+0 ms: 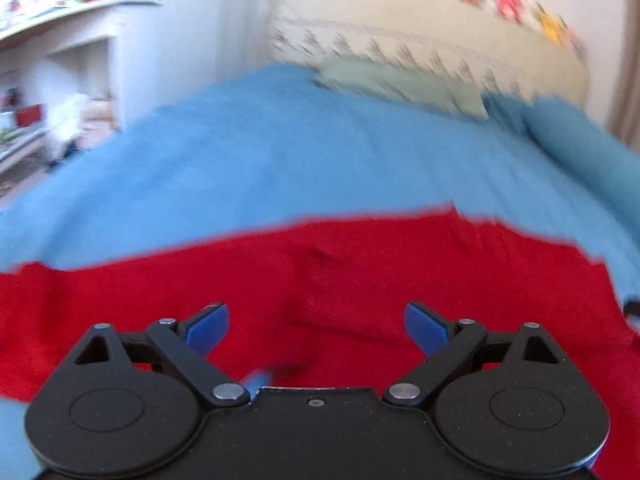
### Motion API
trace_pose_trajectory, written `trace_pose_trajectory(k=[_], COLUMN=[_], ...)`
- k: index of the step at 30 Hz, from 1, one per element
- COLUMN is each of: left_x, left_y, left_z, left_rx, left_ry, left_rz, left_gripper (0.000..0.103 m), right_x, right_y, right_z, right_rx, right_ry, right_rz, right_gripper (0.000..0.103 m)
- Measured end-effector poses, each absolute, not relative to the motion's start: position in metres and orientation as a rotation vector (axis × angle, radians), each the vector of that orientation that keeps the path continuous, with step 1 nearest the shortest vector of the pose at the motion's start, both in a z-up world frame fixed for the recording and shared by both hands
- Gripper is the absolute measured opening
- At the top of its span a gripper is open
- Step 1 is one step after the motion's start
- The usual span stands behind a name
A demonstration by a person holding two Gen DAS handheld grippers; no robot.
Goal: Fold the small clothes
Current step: 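Move the left gripper to the other sweater sleeve, then close the left gripper on the sleeve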
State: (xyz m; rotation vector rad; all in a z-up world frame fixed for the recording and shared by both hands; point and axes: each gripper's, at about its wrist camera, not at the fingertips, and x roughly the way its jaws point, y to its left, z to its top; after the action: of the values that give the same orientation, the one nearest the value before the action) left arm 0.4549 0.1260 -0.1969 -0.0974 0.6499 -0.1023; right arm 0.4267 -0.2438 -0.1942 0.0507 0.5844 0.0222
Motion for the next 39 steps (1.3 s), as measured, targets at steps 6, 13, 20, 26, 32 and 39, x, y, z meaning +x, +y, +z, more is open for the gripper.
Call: trace_pose_trajectory(k=[6, 13, 20, 26, 32, 39], left_x=[0.402, 0.365, 0.367, 0.374, 0.378, 0.383], left_y=[0.212, 0.346, 0.435, 0.458, 0.462, 0.467], left_z=[-0.133, -0.127, -0.162, -0.198, -0.221, -0.227], left_rx=[-0.182, -0.457, -0.692, -0.812, -0.867, -0.850], left_ry=[0.511, 0.529, 0.541, 0.568, 0.569, 0.559], left_rz=[0.153, 0.300, 0.321, 0.269, 0.278, 0.297], left_gripper=[0.103, 0.103, 0.098, 0.078, 0.073, 0.062], right_x=[0.409, 0.386, 0.376, 0.386, 0.400, 0.420], right_y=[-0.184, -0.076, 0.024, 0.067, 0.073, 0.064], right_z=[-0.131, -0.106, -0.123, -0.153, -0.185, -0.196], right_rx=[0.070, 0.051, -0.030, -0.087, -0.065, -0.074], right_ry=[0.590, 0.664, 0.682, 0.699, 0.749, 0.716], right_rz=[0.191, 0.408, 0.519, 0.515, 0.482, 0.415], right_gripper=[0.103, 0.103, 0.103, 0.103, 0.103, 0.103])
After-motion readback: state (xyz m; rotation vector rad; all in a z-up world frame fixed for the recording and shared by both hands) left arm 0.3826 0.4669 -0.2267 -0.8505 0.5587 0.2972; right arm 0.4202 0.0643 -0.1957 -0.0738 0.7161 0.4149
